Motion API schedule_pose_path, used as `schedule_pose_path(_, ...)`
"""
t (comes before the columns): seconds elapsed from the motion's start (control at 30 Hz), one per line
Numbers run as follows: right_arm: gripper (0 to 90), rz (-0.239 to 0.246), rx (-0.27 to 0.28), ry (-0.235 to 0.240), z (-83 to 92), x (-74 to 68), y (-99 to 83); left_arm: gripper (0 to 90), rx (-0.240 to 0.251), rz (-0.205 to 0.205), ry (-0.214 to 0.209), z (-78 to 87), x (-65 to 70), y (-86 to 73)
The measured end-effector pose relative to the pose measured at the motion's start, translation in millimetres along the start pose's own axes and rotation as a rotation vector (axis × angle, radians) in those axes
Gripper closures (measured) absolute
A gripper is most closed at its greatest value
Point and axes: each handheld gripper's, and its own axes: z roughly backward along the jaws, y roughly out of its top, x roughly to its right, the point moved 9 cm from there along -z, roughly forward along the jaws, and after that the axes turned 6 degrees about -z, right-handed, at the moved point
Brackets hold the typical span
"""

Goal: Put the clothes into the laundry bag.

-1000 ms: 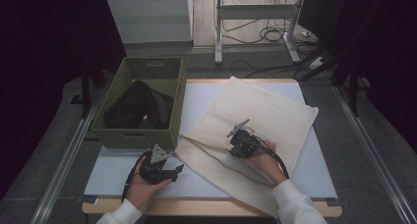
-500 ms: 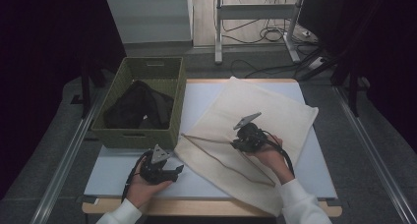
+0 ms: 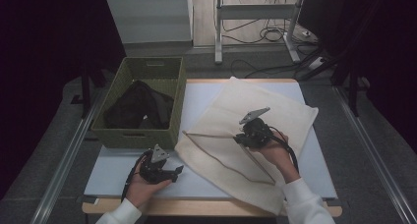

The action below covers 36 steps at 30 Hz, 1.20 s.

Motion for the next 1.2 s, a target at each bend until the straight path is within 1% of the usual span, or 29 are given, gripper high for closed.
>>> schedule_pose_path(0.13, 85.6, -0.015, 0.019, 0.005, 5.2, 2.4, 3.8, 25.4, -0.004, -0.002, -0.002, 0.2, -0.3, -0.2)
schedule_pose_path(0.27, 85.6, -0.026, 0.024, 0.010, 7.4, 3.8, 6.1, 25.4, -0.003, -0.004, 0.001, 0.6, -0.5, 0.2)
schedule_pose_path(0.4, 85.6, -0.026, 0.038, 0.012, 11.6, 4.7, 10.6, 25.4, -0.002, -0.005, 0.006, 1.3, -1.3, 0.8)
schedule_pose_path(0.5, 85.6, -0.035, 0.051, 0.016, 16.0, 6.1, 14.2, 25.4, -0.002, -0.001, 0.009, 0.9, -2.2, 0.5)
schedule_pose_path(0.63, 85.6, -0.041, 0.049, 0.019, 17.8, 8.1, 16.6, 25.9, 0.013, 0.001, 0.019, 3.9, -3.9, 3.2)
schedule_pose_path(0.73, 85.6, -0.040, 0.054, 0.013, 18.7, 9.3, 18.8, 26.0, 0.014, 0.001, 0.022, 5.9, -5.9, 3.0)
schedule_pose_path(0.8, 85.6, -0.041, 0.057, 0.013, 19.9, 10.3, 22.1, 25.9, 0.012, 0.003, 0.018, 6.0, -6.3, 2.4)
schedule_pose_path(0.83, 85.6, -0.043, 0.068, 0.013, 23.5, 12.3, 26.2, 25.9, 0.013, 0.001, 0.015, 6.2, -5.9, 2.3)
schedule_pose_path(0.87, 85.6, -0.043, 0.068, 0.013, 23.5, 12.3, 26.2, 25.9, 0.013, 0.001, 0.015, 6.2, -5.9, 2.3)
schedule_pose_path(0.97, 85.7, -0.062, 0.103, 0.024, 29.8, 15.8, 30.6, 25.6, 0.015, -0.004, 0.010, 6.5, -4.5, 2.5)
schedule_pose_path(1.03, 85.7, -0.063, 0.109, 0.021, 31.0, 16.5, 31.3, 25.5, 0.017, -0.003, 0.002, 6.4, -3.6, 2.5)
schedule_pose_path(1.1, 85.6, -0.063, 0.124, 0.023, 34.5, 17.2, 33.3, 25.5, 0.023, 0.011, -0.009, 6.3, -2.3, 3.3)
schedule_pose_path(1.17, 85.6, -0.060, 0.132, 0.018, 37.4, 17.2, 34.8, 25.2, 0.031, 0.038, -0.032, 7.1, -1.0, 4.8)
schedule_pose_path(1.2, 85.7, -0.052, 0.139, 0.017, 39.5, 17.3, 36.1, 25.1, 0.033, 0.043, -0.036, 7.5, -0.6, 5.4)
